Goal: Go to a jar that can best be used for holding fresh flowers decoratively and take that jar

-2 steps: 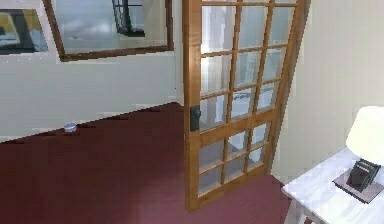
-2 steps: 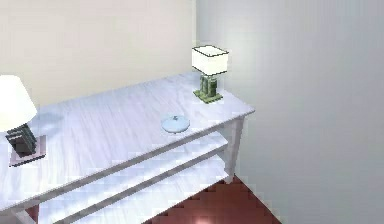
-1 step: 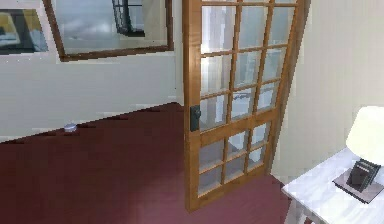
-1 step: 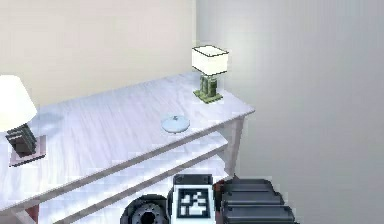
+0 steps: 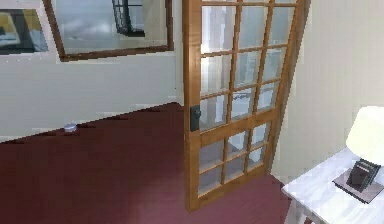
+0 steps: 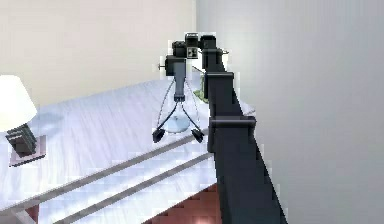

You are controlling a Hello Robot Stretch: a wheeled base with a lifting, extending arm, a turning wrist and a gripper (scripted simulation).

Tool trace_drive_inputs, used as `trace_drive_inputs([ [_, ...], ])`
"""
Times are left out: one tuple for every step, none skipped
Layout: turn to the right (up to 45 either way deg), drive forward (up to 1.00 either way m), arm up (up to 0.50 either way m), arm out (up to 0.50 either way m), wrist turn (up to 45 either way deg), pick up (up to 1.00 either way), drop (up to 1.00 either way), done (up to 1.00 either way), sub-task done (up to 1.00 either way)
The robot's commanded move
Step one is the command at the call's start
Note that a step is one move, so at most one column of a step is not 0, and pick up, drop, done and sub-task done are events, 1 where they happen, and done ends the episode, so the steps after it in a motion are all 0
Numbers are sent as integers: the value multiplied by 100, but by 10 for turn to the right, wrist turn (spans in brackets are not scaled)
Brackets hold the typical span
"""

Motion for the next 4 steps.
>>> trace_drive_inputs([
  [0, 0, 0, 0, 450, 0, 0, 0, 0],
  [0, 0, 0, 0, 450, 0, 0, 0, 0],
  [0, 0, 0, 0, 450, 0, 0, 0, 0],
  [0, 0, 0, 0, 300, 0, 0, 0, 0],
])
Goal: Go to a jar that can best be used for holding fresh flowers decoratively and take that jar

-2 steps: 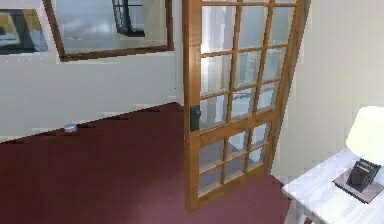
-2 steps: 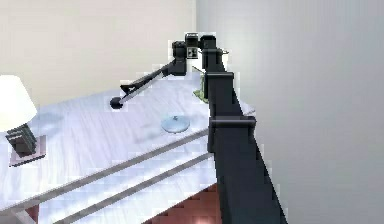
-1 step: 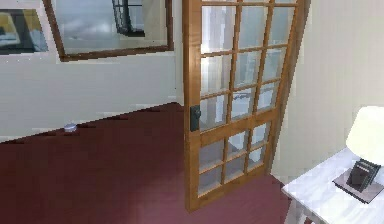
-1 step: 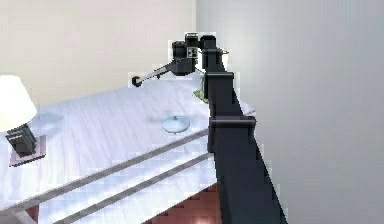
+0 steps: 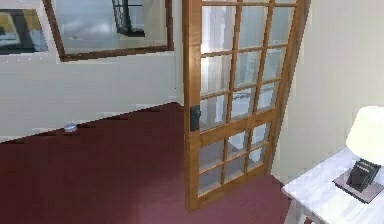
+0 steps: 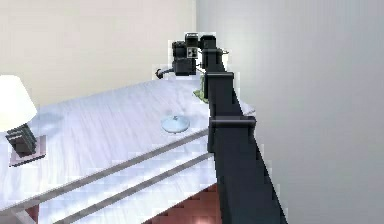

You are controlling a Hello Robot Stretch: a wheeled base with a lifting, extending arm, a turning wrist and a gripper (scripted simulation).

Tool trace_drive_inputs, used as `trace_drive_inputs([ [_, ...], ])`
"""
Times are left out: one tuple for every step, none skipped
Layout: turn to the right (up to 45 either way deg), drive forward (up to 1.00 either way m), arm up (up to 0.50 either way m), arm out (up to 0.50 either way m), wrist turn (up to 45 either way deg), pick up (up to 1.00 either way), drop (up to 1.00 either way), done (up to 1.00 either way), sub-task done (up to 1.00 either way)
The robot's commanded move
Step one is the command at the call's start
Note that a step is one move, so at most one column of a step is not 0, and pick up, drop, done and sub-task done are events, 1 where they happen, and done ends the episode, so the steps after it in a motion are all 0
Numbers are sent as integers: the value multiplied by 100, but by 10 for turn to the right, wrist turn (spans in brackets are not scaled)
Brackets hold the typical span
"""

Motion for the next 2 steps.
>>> trace_drive_inputs([
  [0, 0, -30, 0, 0, 0, 0, 0, 0],
  [0, 0, 0, 0, 0, 100, 0, 0, 0],
])
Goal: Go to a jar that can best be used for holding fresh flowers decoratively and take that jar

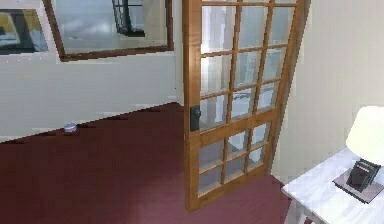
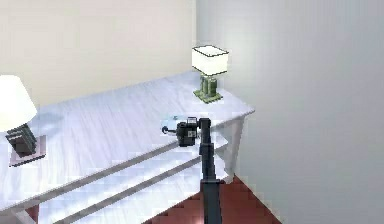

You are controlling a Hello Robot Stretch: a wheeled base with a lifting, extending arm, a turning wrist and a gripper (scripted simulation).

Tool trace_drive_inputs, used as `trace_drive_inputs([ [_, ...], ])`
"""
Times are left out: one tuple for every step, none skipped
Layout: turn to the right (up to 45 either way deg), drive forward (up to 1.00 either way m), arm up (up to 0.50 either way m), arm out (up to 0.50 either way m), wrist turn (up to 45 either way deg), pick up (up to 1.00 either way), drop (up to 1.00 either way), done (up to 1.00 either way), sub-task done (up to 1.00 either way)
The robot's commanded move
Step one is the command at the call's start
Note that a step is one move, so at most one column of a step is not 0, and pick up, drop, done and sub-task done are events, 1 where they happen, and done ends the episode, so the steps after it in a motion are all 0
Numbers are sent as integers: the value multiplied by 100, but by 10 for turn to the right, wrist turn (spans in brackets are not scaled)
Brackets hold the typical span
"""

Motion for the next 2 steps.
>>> trace_drive_inputs([
  [0, 0, 10, 0, 0, 0, 0, 0, 0],
  [0, 0, 0, 0, 0, 0, 0, 100, 0],
])
